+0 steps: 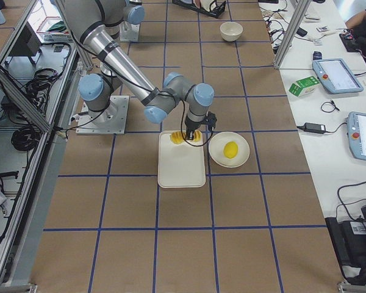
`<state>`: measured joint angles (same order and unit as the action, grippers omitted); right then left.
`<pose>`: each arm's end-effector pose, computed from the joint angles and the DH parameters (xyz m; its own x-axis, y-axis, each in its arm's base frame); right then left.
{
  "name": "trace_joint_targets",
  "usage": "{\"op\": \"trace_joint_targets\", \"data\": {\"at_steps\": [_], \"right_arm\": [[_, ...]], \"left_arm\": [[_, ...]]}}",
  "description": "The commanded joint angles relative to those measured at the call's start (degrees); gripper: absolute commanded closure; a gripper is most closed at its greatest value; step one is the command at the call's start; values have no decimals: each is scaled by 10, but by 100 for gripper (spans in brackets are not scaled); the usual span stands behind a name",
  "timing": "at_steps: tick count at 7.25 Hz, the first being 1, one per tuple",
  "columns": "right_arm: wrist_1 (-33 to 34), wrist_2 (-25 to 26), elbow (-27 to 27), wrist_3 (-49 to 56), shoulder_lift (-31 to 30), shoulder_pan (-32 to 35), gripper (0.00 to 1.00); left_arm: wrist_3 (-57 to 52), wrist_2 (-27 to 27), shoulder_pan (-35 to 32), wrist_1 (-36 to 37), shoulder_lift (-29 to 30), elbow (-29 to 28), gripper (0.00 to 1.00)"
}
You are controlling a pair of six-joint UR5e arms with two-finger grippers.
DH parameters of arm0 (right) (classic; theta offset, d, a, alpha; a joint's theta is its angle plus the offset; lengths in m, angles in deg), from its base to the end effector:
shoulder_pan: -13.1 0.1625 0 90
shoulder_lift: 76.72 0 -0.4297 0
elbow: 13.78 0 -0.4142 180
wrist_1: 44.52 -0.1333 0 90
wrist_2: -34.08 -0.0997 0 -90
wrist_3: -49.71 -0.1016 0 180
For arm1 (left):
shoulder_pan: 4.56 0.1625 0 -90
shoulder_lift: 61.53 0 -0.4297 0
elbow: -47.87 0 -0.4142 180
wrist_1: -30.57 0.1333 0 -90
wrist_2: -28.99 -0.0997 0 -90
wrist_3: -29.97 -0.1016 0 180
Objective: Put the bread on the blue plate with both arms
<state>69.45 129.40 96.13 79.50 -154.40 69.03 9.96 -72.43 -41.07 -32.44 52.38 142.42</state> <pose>-0.1922 -0.5053 0.2470 -0.9977 0.0672 0.0083 0.0677 0.9831 0.1703 0.4434 -0.4690 0.2558 -0.8268 -0.5339 -0.1772 -0.5540 0.8274 0.0918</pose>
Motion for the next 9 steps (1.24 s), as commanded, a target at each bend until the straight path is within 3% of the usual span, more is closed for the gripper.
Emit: {"op": "trace_joint_targets", "data": {"at_steps": [1, 4, 5, 9], "right_arm": [[-107, -3, -88, -13, -10, 23, 100], [-209, -4, -159, -99, -19, 79, 100], [-222, -7, -163, -132, -46, 98, 100], [-215, -64, -178, -218, -49, 158, 100]], "left_arm": [[-2, 2, -1, 1, 3, -2, 100], [-9, 2, -2, -4, -18, -9, 100], [-18, 1, -3, -8, -27, -9, 100], [-40, -16, -3, -77, -76, -10, 100]]}}
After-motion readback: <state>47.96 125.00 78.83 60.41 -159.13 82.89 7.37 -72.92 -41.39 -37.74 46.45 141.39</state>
